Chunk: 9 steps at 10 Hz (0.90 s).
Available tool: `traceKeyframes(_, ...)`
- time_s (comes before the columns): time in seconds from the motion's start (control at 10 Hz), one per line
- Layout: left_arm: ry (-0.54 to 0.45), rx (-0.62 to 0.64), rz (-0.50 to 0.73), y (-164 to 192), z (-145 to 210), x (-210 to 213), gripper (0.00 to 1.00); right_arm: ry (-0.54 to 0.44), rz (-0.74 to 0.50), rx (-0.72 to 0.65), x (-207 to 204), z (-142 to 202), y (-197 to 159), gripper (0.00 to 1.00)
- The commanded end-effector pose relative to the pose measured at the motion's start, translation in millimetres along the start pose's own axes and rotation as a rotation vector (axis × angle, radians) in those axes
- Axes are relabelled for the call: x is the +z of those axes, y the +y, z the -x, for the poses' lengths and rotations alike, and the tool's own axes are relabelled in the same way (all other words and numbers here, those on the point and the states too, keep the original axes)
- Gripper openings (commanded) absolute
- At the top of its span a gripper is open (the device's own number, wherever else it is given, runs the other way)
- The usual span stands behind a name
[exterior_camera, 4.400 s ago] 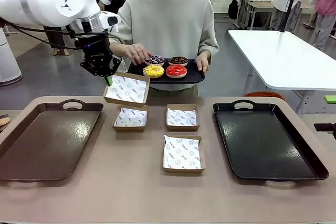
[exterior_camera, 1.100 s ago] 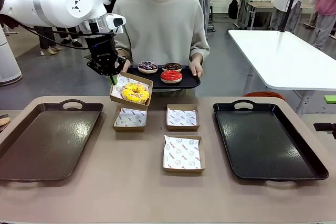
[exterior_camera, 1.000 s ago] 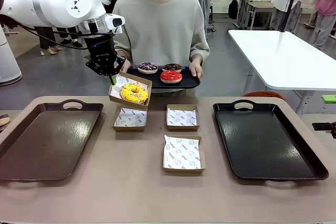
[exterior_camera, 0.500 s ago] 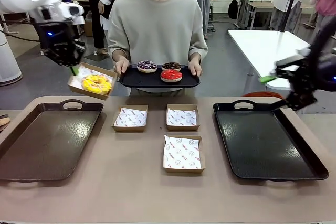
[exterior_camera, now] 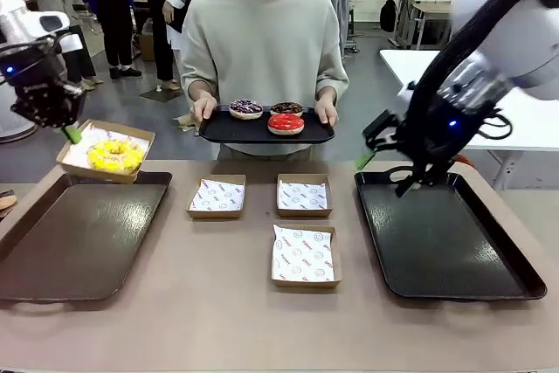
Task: Individually package the donuts and arrange them on the tray.
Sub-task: Place the picked Paper togo box on the Handle tray while simultaneously picking up another Paper togo box from the table with the other hand.
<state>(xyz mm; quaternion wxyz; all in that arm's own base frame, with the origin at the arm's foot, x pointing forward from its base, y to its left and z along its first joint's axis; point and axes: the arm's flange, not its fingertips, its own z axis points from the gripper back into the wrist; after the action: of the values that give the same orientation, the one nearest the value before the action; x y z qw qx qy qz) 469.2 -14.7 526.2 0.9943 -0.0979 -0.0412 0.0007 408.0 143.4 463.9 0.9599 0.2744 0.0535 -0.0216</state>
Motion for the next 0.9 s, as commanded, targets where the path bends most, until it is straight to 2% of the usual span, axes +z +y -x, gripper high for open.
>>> traceKeyframes(0.0,-0.004,-0.025,0.025,11.5,33.3,-9.3,0.01,0.023,0.107,-0.024,-26.8,-14.3,14.4,1.00)
traceKeyframes(0.4,0.047,-0.049,-0.025,23.4,82.8,-39.8,0.01,0.061,0.232,-0.041,-78.5,-19.2,22.0,1.00)
traceKeyframes(0.5,0.078,-0.047,-0.046,24.7,90.1,-53.1,0.01,0.079,0.237,-0.041,-88.3,-19.5,19.6,1.00)
traceKeyframes(0.8,0.087,-0.023,-0.050,34.9,100.0,-65.3,0.01,0.089,0.214,-0.025,-95.7,-18.8,10.8,1.00)
